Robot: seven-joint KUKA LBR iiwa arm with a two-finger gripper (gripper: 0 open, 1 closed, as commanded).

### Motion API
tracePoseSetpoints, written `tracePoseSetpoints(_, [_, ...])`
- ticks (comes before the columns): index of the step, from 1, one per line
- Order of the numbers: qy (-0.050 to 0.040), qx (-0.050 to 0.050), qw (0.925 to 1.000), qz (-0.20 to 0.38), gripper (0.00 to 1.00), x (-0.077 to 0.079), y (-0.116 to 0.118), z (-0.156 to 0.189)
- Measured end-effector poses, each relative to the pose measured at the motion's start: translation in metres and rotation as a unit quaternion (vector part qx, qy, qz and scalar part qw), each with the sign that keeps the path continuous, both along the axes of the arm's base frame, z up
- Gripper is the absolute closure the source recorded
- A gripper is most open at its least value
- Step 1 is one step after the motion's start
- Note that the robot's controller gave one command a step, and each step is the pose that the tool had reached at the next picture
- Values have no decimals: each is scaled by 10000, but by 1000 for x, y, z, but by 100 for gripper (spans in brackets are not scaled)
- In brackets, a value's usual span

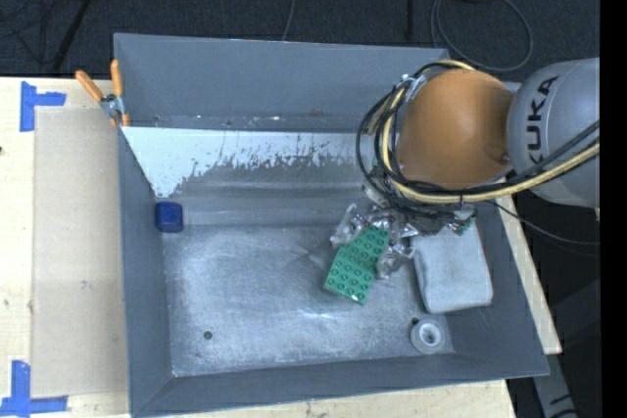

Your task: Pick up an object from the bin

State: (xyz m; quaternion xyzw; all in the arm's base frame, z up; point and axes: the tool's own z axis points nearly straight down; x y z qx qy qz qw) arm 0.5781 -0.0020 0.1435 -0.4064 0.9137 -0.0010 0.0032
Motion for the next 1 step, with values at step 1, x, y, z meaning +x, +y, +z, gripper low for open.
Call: tracePoseSetpoints(1, [10,2,10000,-18,100,1,2,35])
